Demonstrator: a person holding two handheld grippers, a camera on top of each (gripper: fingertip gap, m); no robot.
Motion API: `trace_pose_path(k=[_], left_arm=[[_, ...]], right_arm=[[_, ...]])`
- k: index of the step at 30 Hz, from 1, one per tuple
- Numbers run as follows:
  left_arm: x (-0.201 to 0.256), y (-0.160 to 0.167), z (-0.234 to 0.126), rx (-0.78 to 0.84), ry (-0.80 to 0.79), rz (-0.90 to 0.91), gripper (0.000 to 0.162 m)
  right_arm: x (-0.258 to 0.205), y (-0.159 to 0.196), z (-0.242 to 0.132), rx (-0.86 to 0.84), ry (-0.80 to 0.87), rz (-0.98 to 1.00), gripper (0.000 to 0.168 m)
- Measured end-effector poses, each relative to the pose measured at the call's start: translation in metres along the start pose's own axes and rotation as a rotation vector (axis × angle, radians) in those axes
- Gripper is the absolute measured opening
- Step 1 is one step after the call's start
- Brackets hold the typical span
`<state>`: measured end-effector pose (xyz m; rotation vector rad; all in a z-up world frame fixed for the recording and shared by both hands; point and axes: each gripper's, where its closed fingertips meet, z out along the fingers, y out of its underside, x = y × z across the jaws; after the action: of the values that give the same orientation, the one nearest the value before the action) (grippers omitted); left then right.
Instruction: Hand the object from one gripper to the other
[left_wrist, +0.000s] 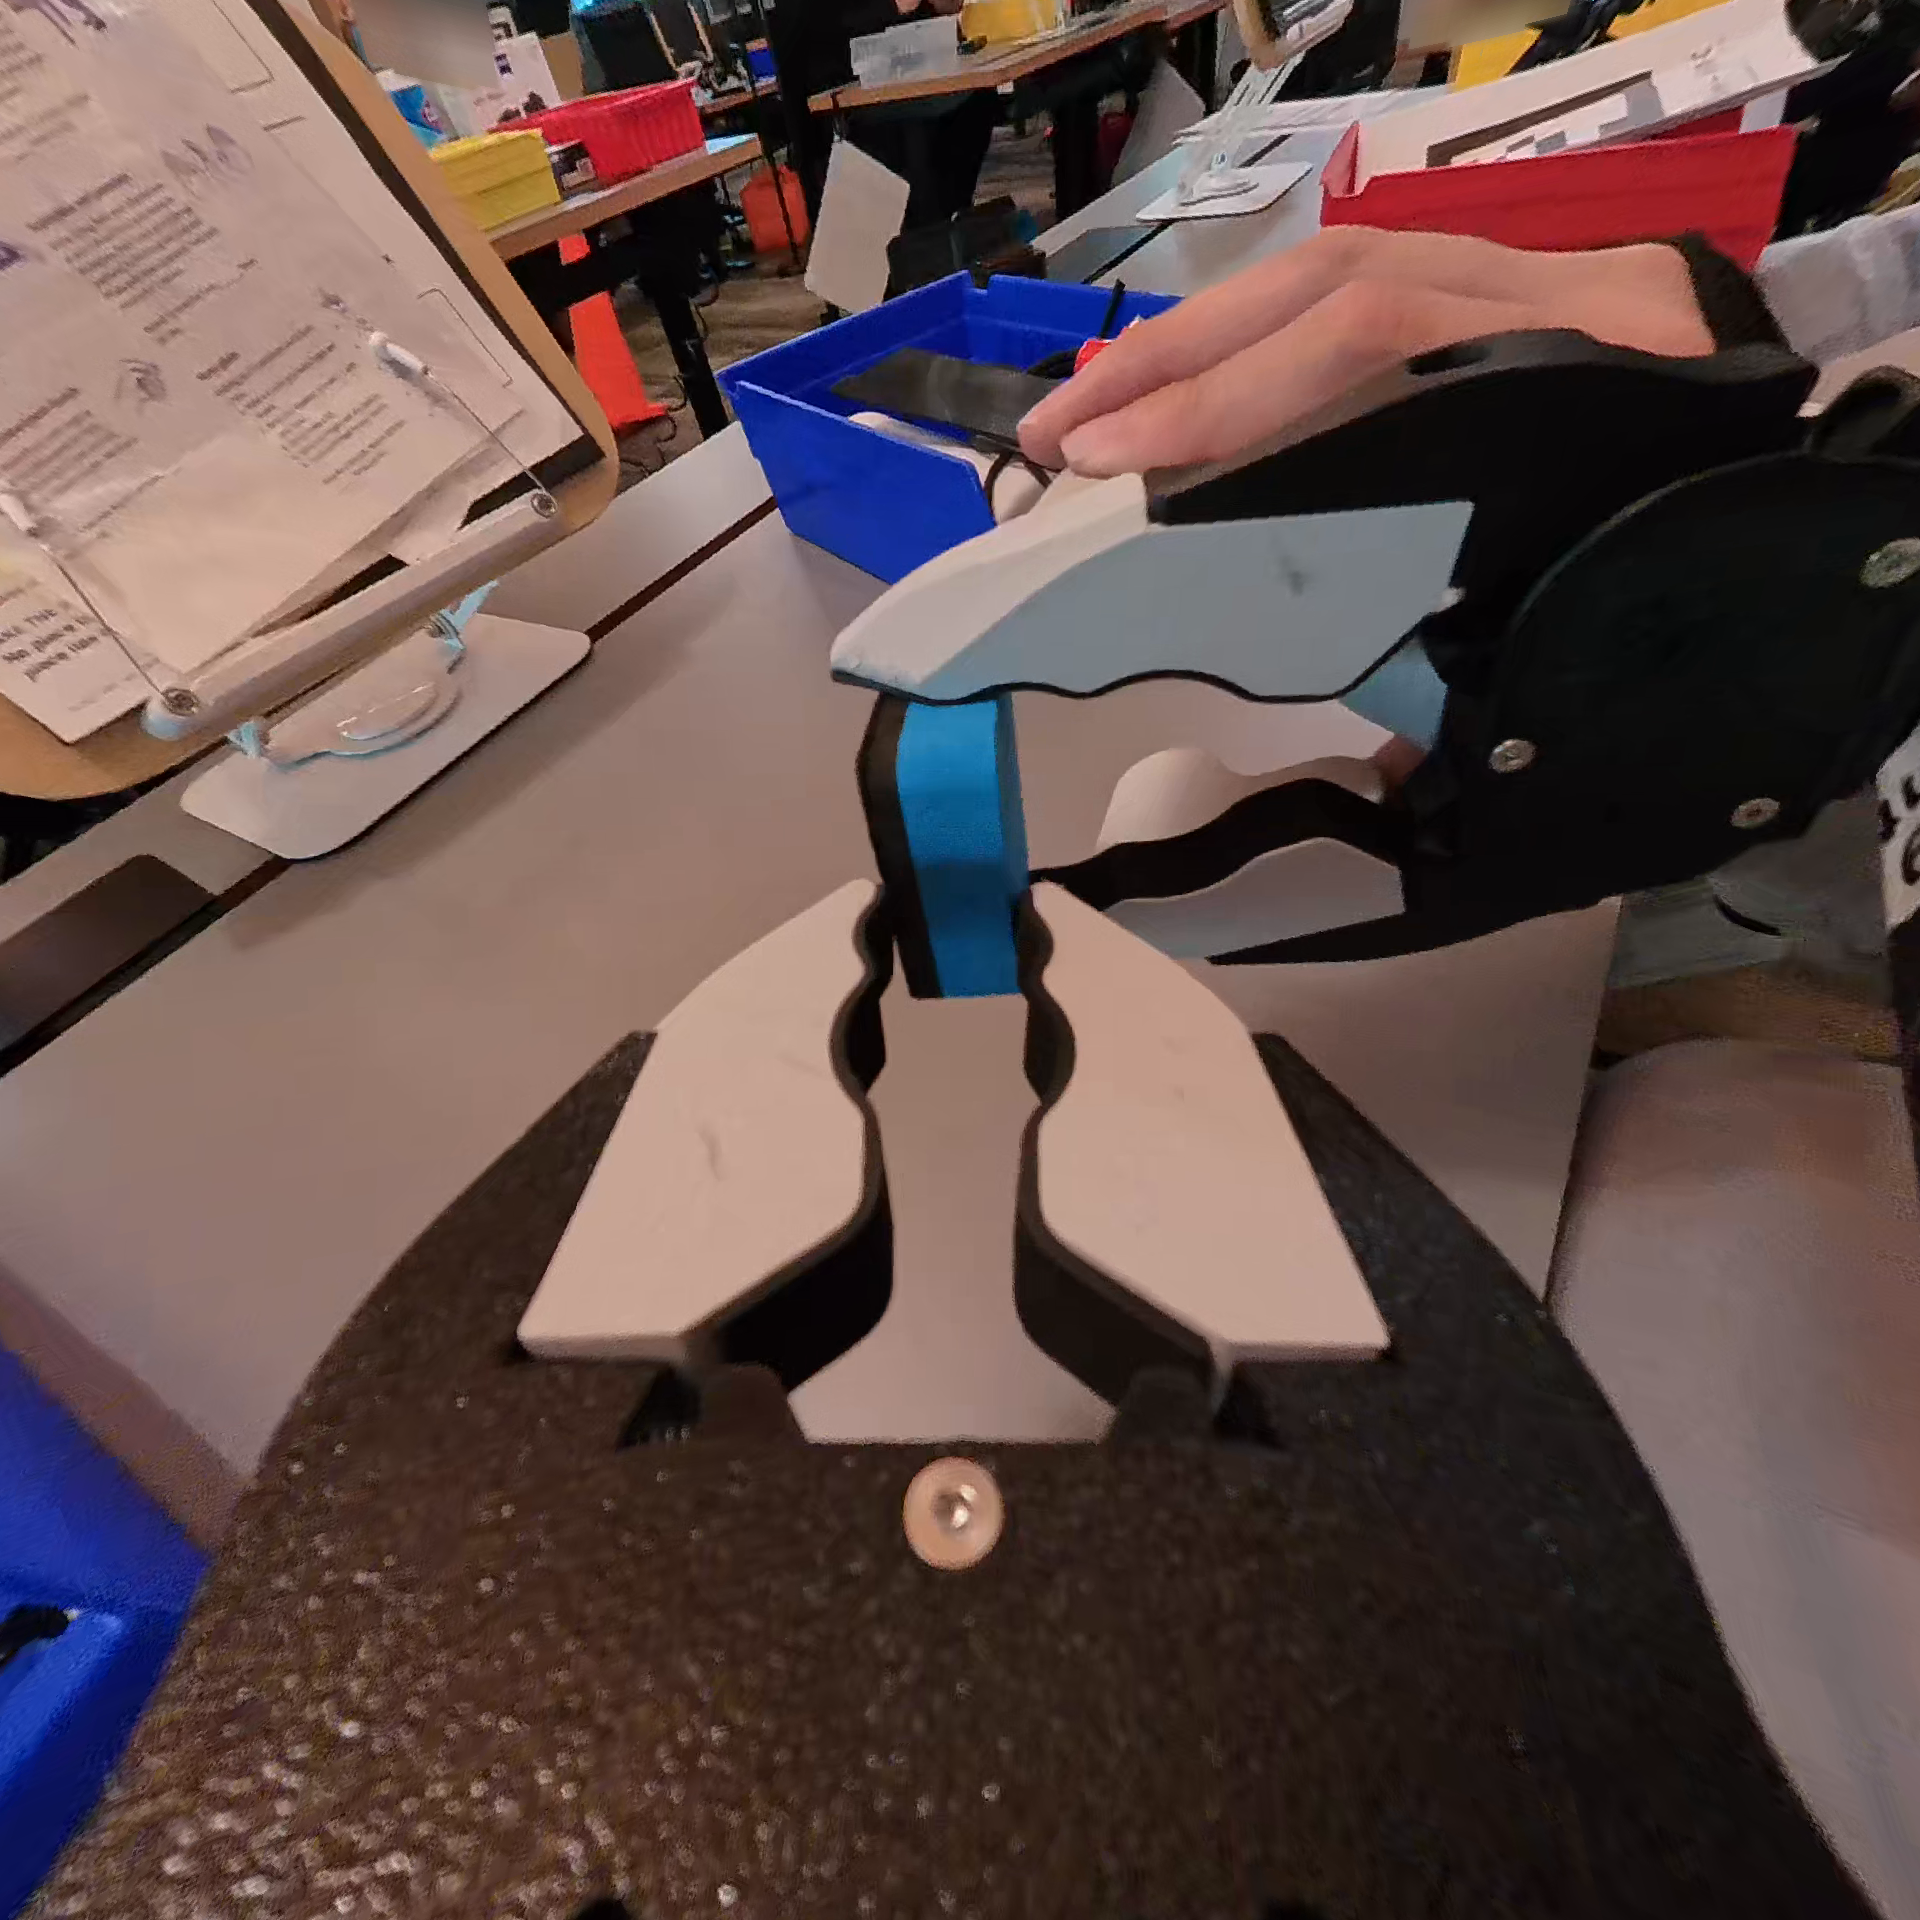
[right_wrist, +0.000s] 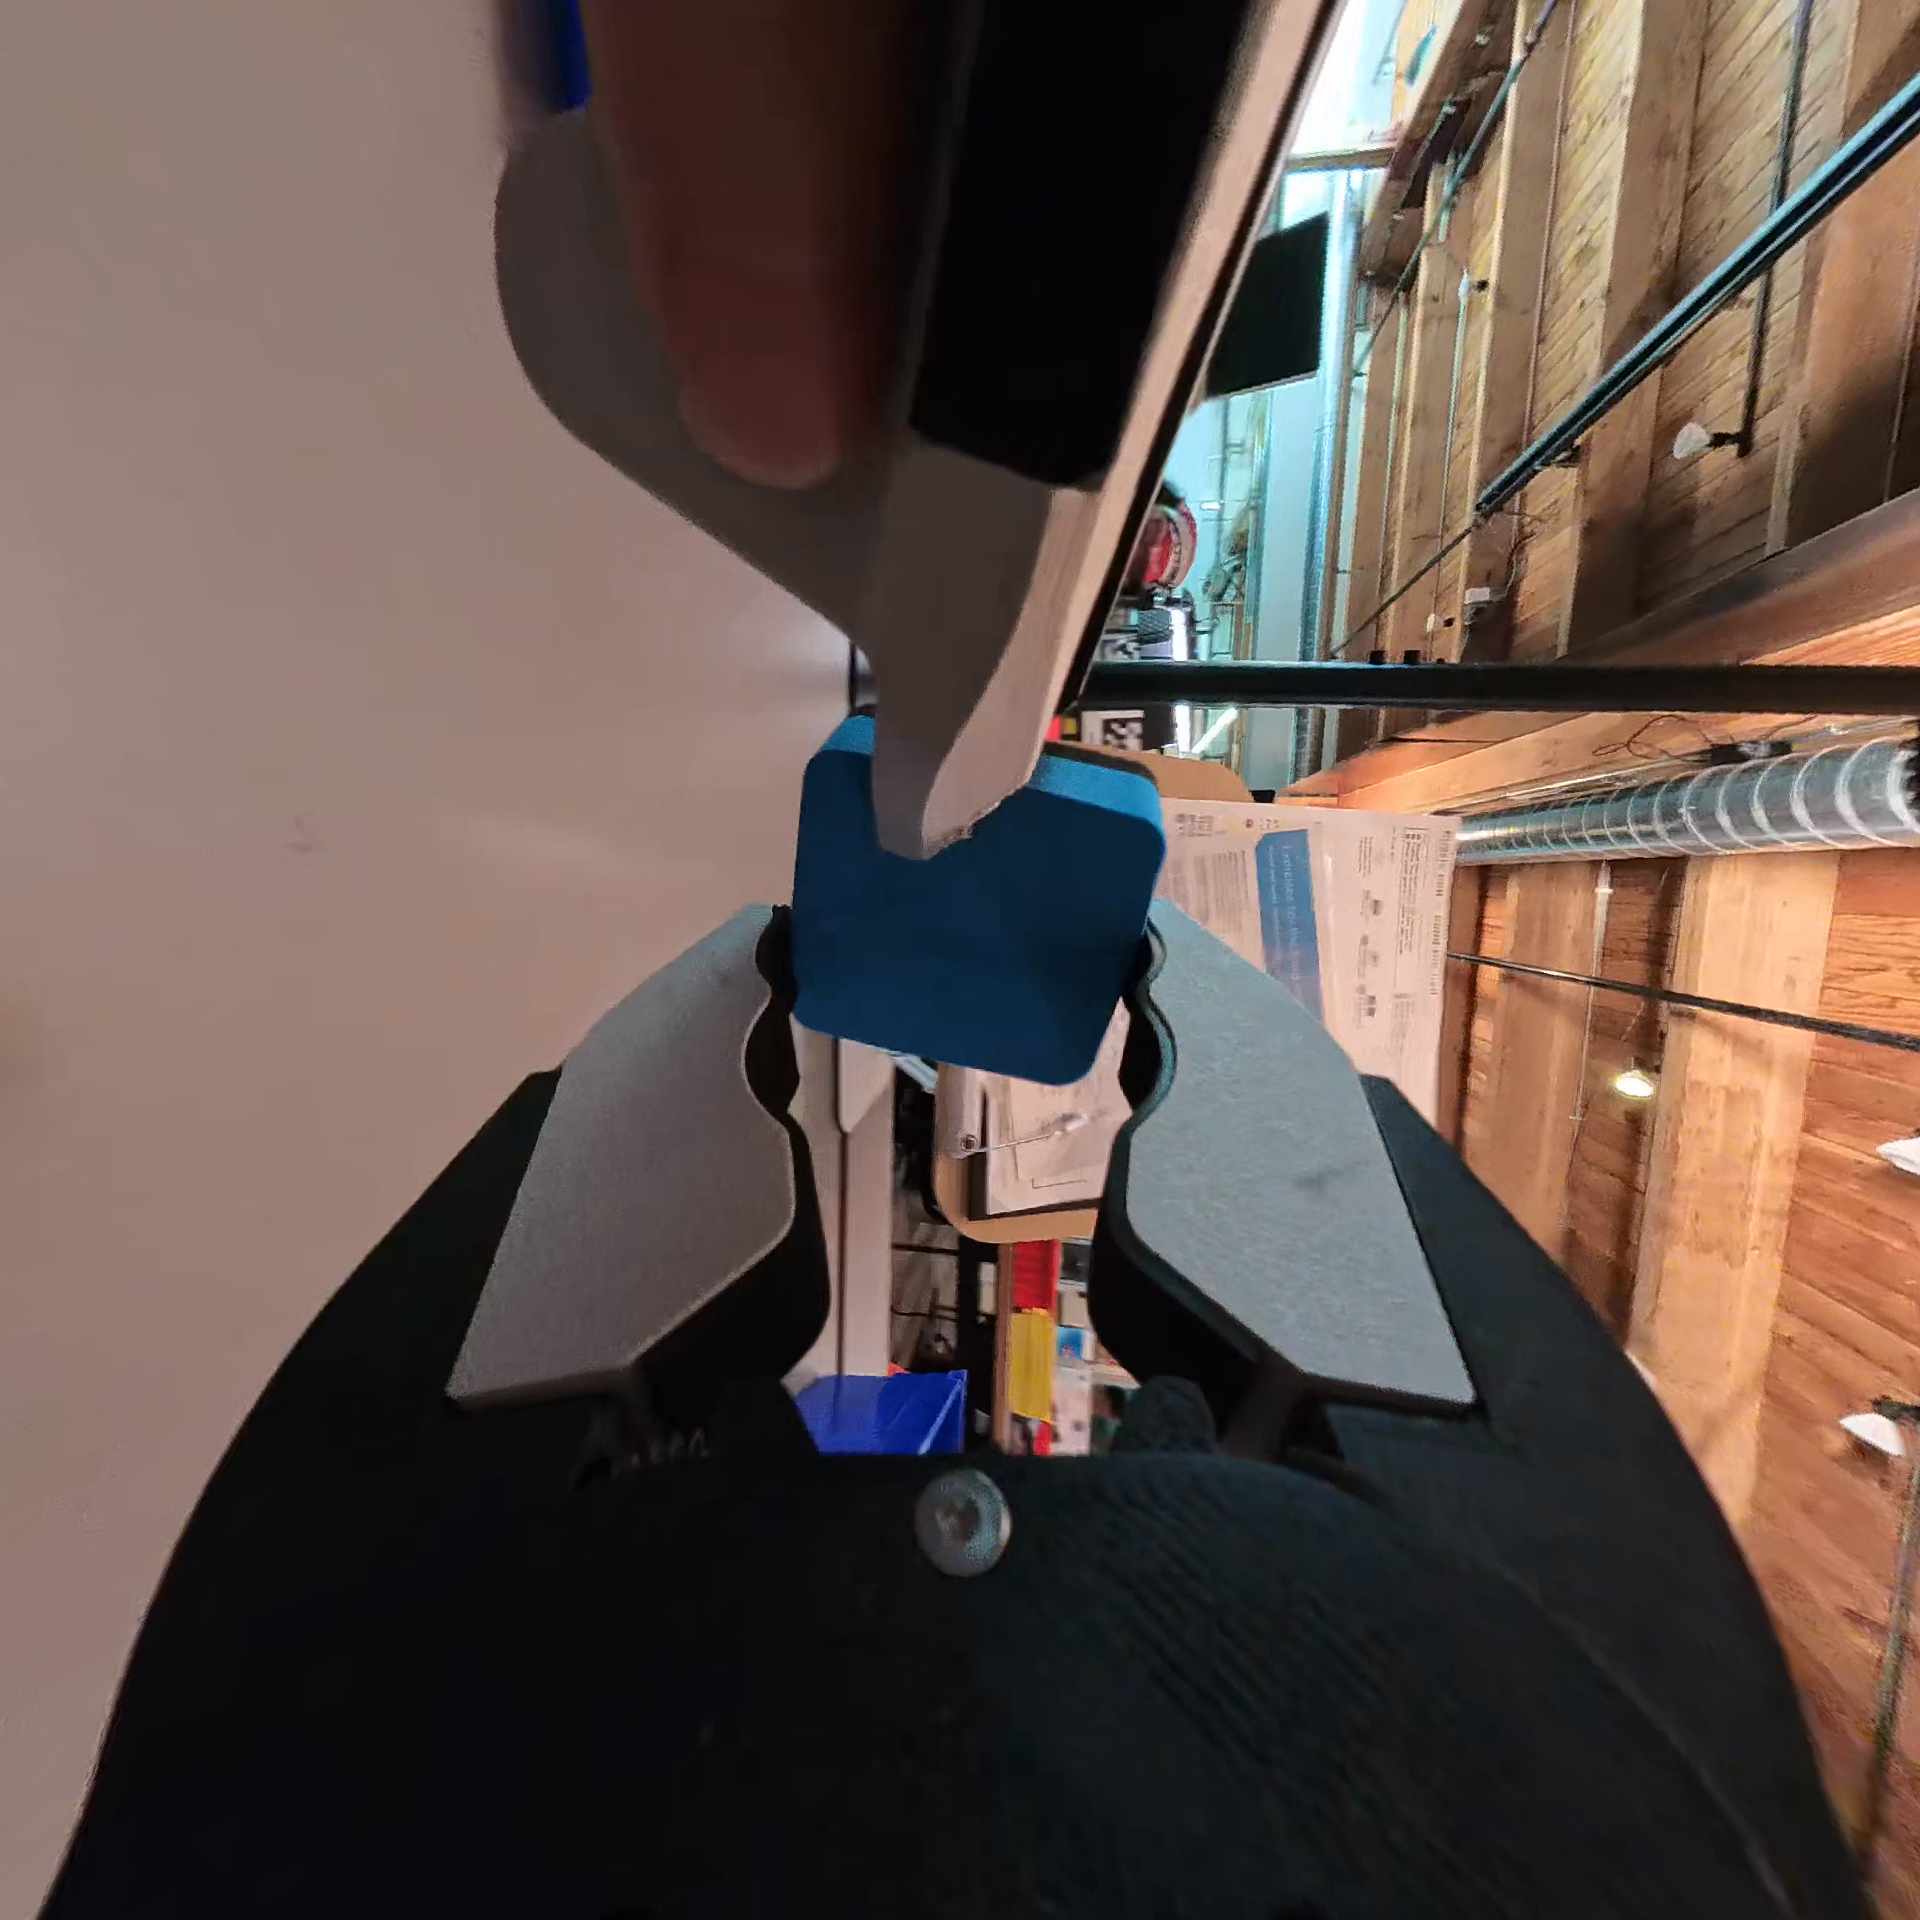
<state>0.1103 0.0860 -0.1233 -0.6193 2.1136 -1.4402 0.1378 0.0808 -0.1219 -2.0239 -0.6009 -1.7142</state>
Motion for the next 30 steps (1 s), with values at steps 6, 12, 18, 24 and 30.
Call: trace_pose_path(k=[6, 12, 18, 24, 30], left_arm=[[-0.001, -0.007, -0.011, 0.116, 0.136, -0.061, 0.021], [-0.004, -0.027, -0.050, 0.432, 0.379, -0.102, 0.021], [0.000, -0.034, -0.072, 0.611, 0.499, -0.091, 0.021], [0.007, -0.029, -0.067, 0.594, 0.528, -0.060, 0.021], [0.006, -0.026, -0.068, 0.592, 0.535, -0.070, 0.021]], right_arm=[[0.006, -0.013, -0.007, 0.176, -0.068, 0.265, 0.059], [0.036, -0.040, -0.043, 0.628, -0.344, 0.929, 0.064], [0.033, -0.059, -0.054, 0.797, -0.585, 1.204, 0.057], [0.030, -0.065, -0.051, 0.823, -0.556, 1.206, 0.024], [0.030, -0.067, -0.050, 0.837, -0.515, 1.157, 0.022]])
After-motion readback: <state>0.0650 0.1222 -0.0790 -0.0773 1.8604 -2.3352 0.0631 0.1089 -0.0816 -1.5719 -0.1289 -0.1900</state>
